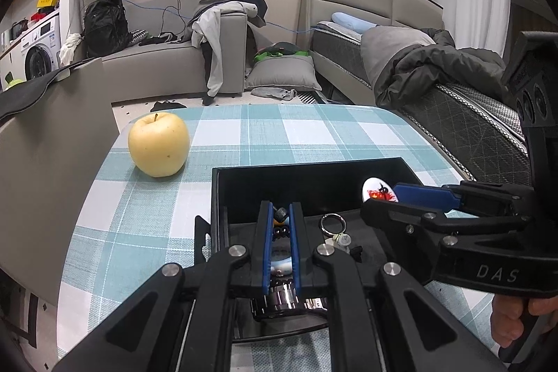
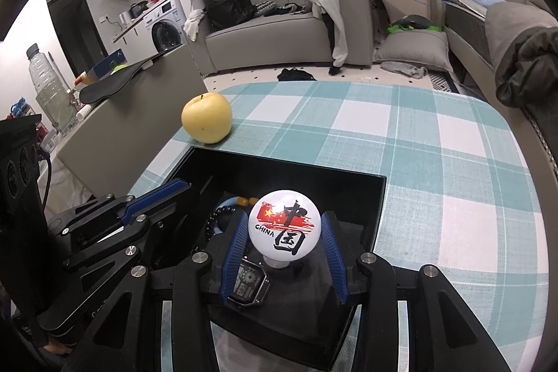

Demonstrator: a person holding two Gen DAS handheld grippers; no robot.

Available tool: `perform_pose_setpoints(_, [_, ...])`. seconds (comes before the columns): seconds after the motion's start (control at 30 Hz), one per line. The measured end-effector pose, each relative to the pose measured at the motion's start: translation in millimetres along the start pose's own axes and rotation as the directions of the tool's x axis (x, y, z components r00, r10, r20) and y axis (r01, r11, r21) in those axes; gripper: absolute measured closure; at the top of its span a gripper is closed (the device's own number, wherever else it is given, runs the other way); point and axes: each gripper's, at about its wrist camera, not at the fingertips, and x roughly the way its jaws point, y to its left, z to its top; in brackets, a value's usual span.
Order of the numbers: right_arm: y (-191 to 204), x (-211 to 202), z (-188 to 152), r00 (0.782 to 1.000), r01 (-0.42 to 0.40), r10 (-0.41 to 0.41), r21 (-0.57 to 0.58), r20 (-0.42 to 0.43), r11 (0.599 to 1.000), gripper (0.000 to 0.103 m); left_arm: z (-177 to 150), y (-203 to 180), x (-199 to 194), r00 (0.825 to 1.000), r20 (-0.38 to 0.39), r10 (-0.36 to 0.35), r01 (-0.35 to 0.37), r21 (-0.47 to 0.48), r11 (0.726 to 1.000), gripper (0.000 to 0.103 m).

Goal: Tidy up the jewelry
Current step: 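Lower the stud into the box with the left gripper while the right gripper lowers the badge in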

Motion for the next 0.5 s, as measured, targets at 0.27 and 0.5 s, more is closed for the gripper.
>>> perform_pose_setpoints(0.27, [3.7,1.3,-0.2,1.0,0.0,0.0,-0.013,-0.003,1.0,0.061,-2.6,1.1,2.1,1.0,-0.011,0.004,-0.004,0.002,1.0,0.098])
perform_pose_setpoints(0.5, [1.9,-1.5,-1.0,1.0,0.022,-0.022,-0.017,0.007,1.0,0.058,-2.8,-1.2,2.4,1.0,-0.014,0.005,-0.005,0.011,1.0,0.098])
